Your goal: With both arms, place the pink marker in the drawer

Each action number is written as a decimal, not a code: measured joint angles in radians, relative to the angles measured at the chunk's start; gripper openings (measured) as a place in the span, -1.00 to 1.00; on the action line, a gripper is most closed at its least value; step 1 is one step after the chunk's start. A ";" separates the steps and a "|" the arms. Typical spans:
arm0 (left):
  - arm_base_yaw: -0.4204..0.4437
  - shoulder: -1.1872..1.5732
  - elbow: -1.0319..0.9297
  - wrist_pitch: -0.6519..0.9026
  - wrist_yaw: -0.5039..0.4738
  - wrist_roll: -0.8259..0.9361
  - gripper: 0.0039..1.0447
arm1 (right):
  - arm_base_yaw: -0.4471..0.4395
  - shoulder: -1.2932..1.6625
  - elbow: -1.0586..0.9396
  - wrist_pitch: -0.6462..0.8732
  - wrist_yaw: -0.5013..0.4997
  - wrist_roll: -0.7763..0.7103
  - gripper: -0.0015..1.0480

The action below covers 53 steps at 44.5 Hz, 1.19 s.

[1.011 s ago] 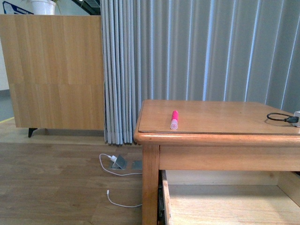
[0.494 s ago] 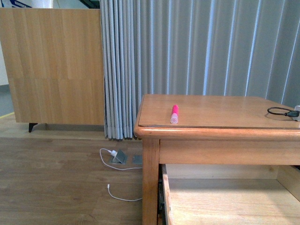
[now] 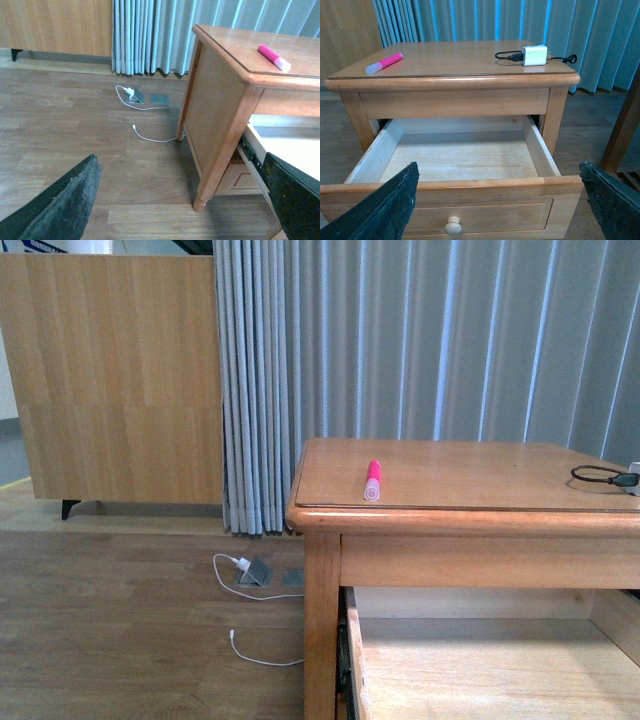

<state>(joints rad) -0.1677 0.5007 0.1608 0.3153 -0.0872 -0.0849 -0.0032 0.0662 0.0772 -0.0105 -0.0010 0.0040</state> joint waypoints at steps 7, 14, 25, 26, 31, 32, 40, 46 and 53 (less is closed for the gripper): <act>-0.045 0.292 0.136 0.158 0.056 0.036 0.89 | 0.000 0.000 0.000 0.000 0.000 0.000 0.84; -0.090 0.578 0.296 0.241 0.072 0.058 0.89 | 0.000 0.000 0.000 0.000 0.000 0.000 0.84; -0.196 0.954 0.627 0.270 0.083 0.065 0.89 | 0.000 0.000 0.000 0.000 0.000 0.000 0.84; -0.203 0.975 0.650 0.270 0.085 0.064 0.89 | 0.000 0.000 0.000 0.000 0.000 0.000 0.84; -0.229 1.082 0.772 0.261 0.085 0.050 0.89 | 0.000 0.000 0.000 0.000 0.000 0.000 0.84; -0.233 1.103 0.798 0.256 0.085 0.045 0.89 | 0.000 0.000 0.000 0.000 0.000 0.000 0.84; -0.266 1.262 1.007 0.192 0.083 0.027 0.89 | 0.000 0.000 0.000 0.000 0.000 0.000 0.84; -0.282 1.375 1.162 0.126 0.080 0.025 0.89 | 0.000 0.000 0.000 0.000 0.000 0.000 0.84; -0.302 1.486 1.304 0.066 0.067 0.045 0.89 | 0.000 0.000 0.000 0.000 0.000 0.000 0.84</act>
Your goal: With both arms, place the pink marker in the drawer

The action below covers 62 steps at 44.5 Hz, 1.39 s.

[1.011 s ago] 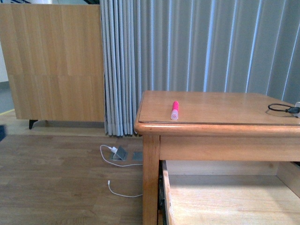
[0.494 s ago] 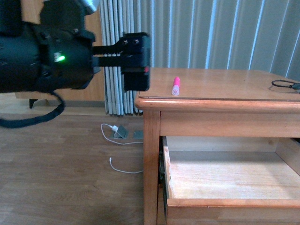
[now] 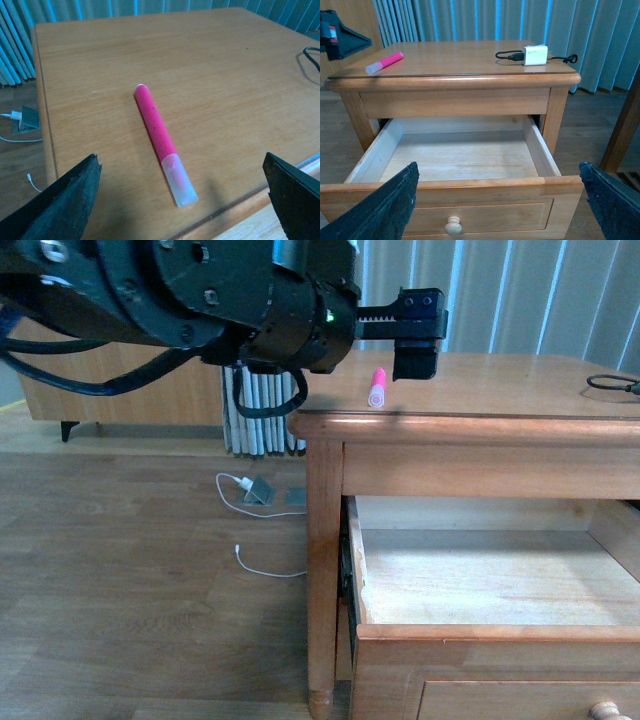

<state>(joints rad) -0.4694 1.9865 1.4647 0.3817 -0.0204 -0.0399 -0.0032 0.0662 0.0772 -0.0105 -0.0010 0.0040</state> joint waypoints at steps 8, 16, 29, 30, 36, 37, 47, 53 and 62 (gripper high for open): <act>-0.016 0.099 0.132 -0.088 -0.022 0.011 0.89 | 0.000 0.000 0.000 0.000 0.000 0.000 0.84; -0.024 0.169 0.238 -0.195 -0.057 0.007 0.89 | 0.000 0.000 0.000 0.000 0.000 0.000 0.84; -0.025 0.195 0.307 -0.316 -0.086 -0.001 0.89 | 0.000 0.000 0.000 0.000 0.000 0.000 0.84; -0.025 0.195 0.307 -0.318 -0.086 0.000 0.89 | 0.000 0.000 0.000 0.000 0.000 0.000 0.84; -0.025 0.195 0.311 -0.339 -0.093 0.012 0.85 | 0.000 0.000 0.000 0.000 0.000 0.000 0.84; -0.025 0.195 0.311 -0.341 -0.098 0.013 0.76 | 0.000 0.000 0.000 0.000 0.000 0.000 0.84; -0.021 0.182 0.292 -0.341 -0.112 0.018 -0.06 | 0.000 0.000 0.000 0.000 0.000 0.000 0.84; -0.018 0.175 0.281 -0.341 -0.119 0.018 -0.57 | 0.000 0.000 0.000 0.000 0.000 0.000 0.84; -0.014 0.150 0.241 -0.315 -0.099 0.018 -0.73 | 0.000 0.000 0.000 0.000 0.000 0.000 0.84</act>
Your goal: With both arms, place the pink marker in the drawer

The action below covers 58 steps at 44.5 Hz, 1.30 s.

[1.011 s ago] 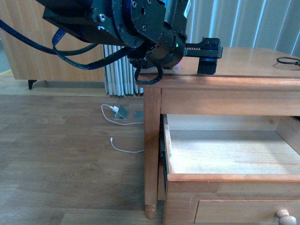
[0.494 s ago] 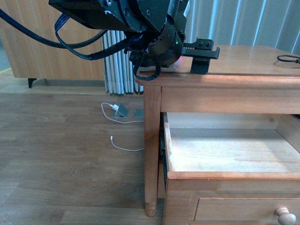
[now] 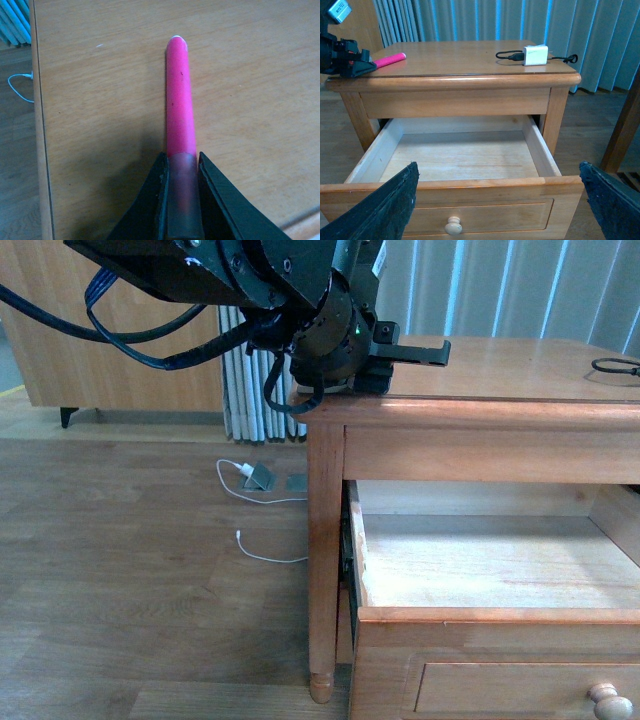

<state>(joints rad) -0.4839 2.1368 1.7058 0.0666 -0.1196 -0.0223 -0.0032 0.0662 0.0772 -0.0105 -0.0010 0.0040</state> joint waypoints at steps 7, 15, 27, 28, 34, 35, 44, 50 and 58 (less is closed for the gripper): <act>0.002 -0.057 -0.097 0.072 0.076 0.000 -0.73 | 0.000 0.000 0.000 0.000 0.000 0.000 0.84; 0.005 -0.153 -0.247 0.171 0.235 0.011 -0.73 | 0.000 0.000 0.000 0.000 0.000 0.000 0.84; 0.025 -0.361 -0.472 0.248 0.464 0.102 -0.73 | 0.000 0.000 0.000 0.000 0.000 0.000 0.84; 0.027 -0.368 -0.487 0.253 0.478 0.110 -0.73 | 0.000 0.000 0.000 0.000 0.000 0.000 0.84; 0.036 -0.374 -0.553 0.256 0.551 0.165 -0.73 | 0.000 0.000 0.000 0.000 0.000 0.000 0.84; 0.037 -0.370 -0.559 0.256 0.564 0.171 -0.73 | 0.000 0.000 0.000 0.000 0.000 0.000 0.84; 0.028 -0.318 -0.558 0.259 0.639 0.214 -0.73 | 0.000 0.000 0.000 0.000 0.000 0.000 0.84; 0.016 -0.217 -0.499 0.257 0.643 0.224 -0.73 | 0.000 0.000 0.000 0.000 0.000 0.000 0.84; -0.001 -0.081 -0.411 0.285 0.637 0.204 -0.73 | 0.000 0.000 0.000 0.000 0.000 0.000 0.84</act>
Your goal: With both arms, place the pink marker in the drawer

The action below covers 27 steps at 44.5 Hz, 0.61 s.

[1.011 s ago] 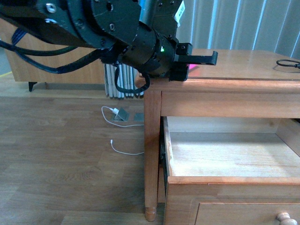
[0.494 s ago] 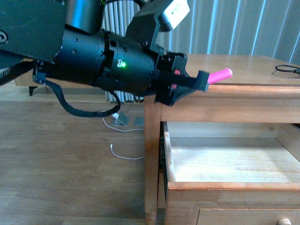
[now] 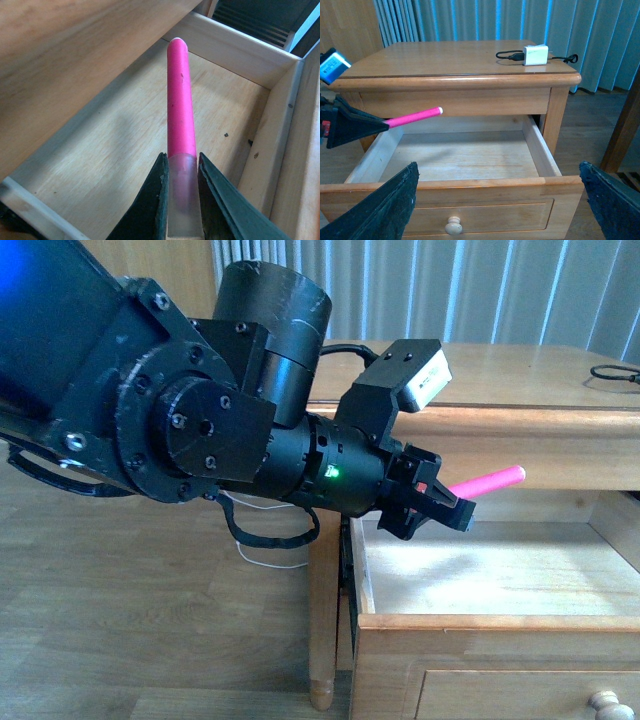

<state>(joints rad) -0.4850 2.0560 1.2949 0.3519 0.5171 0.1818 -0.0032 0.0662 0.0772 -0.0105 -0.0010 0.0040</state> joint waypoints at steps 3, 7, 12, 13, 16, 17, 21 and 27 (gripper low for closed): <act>-0.010 0.035 0.021 0.005 0.010 -0.004 -0.73 | 0.000 0.000 0.000 0.000 0.000 0.000 0.84; -0.020 0.063 0.031 0.012 0.011 -0.010 -0.73 | 0.000 0.000 0.000 0.000 0.000 0.000 0.84; -0.027 0.084 0.036 0.022 0.011 -0.021 -0.73 | 0.000 0.000 0.000 0.000 0.000 0.000 0.84; -0.028 0.088 0.037 0.023 0.011 -0.023 -0.73 | 0.000 0.000 0.000 0.000 0.000 0.000 0.84; -0.032 0.097 0.037 0.027 0.012 -0.026 -0.73 | 0.000 0.000 0.000 0.000 0.000 0.000 0.84; -0.032 0.099 0.037 0.028 0.012 -0.027 -0.73 | 0.000 0.000 0.000 0.000 0.000 0.000 0.84; -0.034 0.108 0.037 0.039 0.015 -0.034 -0.73 | 0.000 0.000 0.000 0.000 0.000 0.000 0.84; -0.039 0.110 0.036 0.063 0.041 -0.051 -0.73 | 0.000 0.000 0.000 0.000 0.000 0.000 0.84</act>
<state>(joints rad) -0.5240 2.1658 1.3308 0.4152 0.5583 0.1310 -0.0032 0.0662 0.0772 -0.0105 -0.0010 0.0040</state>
